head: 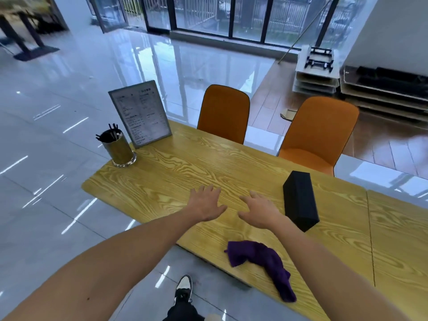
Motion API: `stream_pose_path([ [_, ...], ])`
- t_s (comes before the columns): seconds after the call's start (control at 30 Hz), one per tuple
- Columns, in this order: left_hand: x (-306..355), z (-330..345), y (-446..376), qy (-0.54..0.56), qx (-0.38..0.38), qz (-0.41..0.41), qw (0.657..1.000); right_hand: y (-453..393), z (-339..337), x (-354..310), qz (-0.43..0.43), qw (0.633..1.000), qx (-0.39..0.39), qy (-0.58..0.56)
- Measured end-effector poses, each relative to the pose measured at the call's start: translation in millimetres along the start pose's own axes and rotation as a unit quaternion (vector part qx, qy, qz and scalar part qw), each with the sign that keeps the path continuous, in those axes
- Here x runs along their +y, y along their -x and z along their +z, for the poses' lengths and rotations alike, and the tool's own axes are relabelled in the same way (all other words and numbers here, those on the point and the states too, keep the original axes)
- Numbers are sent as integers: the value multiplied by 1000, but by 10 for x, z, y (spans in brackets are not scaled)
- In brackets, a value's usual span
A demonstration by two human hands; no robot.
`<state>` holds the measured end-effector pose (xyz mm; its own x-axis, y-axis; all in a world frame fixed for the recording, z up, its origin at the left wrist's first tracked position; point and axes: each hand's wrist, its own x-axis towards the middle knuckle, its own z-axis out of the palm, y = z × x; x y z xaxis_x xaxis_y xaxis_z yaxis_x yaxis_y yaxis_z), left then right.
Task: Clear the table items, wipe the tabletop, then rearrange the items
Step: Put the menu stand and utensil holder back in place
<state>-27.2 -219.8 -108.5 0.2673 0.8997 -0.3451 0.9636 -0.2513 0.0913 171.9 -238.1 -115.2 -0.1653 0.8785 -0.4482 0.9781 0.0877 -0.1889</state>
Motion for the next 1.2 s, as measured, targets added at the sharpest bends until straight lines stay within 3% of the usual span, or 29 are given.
stream_pose_path([
  [0.2,-380,-311,100,58,25,-44,997,-247,-299,-365,-39,999,19,8],
  [0.47,-1137,-493,1,109,136,-119,977,-713,-654,-924,-86,994,62,12],
  [0.87,-2570,-771,-979,225,173,-183,941,-2269,-1233,-1865,-124,991,55,16],
  [1.0,-3049,-831,-1472,379,167,-222,882,-2907,-1422,-2187,-113,993,36,-17],
  [1.2,-3733,-764,-2323,561,195,-306,744,-3873,-1659,-2624,-92,988,23,-120],
])
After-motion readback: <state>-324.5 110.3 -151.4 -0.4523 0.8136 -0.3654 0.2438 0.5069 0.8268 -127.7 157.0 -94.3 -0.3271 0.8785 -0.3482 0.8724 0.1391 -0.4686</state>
